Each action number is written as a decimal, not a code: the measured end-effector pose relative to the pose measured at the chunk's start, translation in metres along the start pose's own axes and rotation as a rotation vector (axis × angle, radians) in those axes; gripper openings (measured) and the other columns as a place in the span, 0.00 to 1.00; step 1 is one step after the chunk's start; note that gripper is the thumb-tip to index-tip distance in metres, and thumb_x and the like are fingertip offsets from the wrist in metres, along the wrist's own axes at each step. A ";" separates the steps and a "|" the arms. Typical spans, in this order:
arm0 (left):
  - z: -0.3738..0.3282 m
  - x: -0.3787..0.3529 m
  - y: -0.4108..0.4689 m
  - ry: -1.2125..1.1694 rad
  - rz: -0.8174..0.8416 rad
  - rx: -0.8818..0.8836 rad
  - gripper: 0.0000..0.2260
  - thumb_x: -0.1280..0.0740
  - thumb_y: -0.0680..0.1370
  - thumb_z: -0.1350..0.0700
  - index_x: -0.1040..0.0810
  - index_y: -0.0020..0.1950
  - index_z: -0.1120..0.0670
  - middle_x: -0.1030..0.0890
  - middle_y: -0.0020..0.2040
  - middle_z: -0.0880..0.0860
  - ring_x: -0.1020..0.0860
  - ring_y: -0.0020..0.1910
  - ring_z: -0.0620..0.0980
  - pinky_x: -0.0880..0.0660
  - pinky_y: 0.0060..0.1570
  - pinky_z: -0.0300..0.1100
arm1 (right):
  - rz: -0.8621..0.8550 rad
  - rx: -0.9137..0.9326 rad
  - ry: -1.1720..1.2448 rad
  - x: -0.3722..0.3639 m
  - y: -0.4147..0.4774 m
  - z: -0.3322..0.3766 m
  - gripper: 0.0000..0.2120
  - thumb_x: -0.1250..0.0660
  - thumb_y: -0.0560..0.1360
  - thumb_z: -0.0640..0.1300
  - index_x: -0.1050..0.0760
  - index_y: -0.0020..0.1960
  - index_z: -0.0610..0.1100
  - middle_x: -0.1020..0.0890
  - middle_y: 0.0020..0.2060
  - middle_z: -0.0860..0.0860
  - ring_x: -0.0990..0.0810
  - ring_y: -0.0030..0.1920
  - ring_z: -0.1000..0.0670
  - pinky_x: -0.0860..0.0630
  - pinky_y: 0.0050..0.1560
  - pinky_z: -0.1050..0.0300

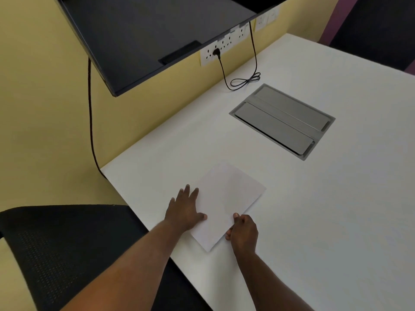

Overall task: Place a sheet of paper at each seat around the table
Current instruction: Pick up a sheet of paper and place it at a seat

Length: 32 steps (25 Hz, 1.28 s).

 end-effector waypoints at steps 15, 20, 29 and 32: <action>-0.002 -0.059 0.013 0.086 0.094 -0.027 0.53 0.29 0.69 0.34 0.62 0.81 0.46 0.64 0.82 0.54 0.61 0.81 0.57 0.50 0.76 0.61 | -0.004 0.515 -0.876 0.004 0.020 -0.002 0.34 0.41 0.79 0.60 0.47 0.80 0.50 0.44 0.80 0.48 0.45 0.78 0.45 0.45 0.76 0.43; 0.001 -0.065 0.017 0.060 0.072 -0.026 0.54 0.30 0.68 0.32 0.61 0.81 0.45 0.64 0.82 0.53 0.61 0.81 0.56 0.49 0.75 0.61 | 0.154 0.509 -1.049 -0.006 0.032 -0.023 0.37 0.53 0.79 0.66 0.64 0.80 0.53 0.64 0.80 0.51 0.65 0.80 0.47 0.62 0.77 0.37; 0.003 -0.068 0.017 0.024 0.050 -0.020 0.54 0.30 0.67 0.31 0.61 0.81 0.46 0.63 0.82 0.51 0.61 0.81 0.54 0.49 0.76 0.60 | 0.158 0.535 -1.107 -0.001 0.034 -0.022 0.37 0.55 0.79 0.67 0.65 0.80 0.54 0.65 0.80 0.51 0.66 0.79 0.46 0.66 0.76 0.37; 0.002 -0.067 0.017 0.039 0.017 -0.025 0.55 0.31 0.67 0.30 0.60 0.82 0.47 0.62 0.82 0.50 0.60 0.81 0.53 0.51 0.76 0.60 | 0.156 0.553 -1.100 0.001 0.035 -0.018 0.37 0.54 0.79 0.67 0.65 0.80 0.53 0.64 0.80 0.51 0.66 0.79 0.46 0.66 0.76 0.37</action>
Point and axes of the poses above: each hand's wrist, its own y-axis towards the middle knuckle, its own x-axis out of the back of the hand, z = x × y, the point moved 4 cm from there along y, towards the middle knuckle
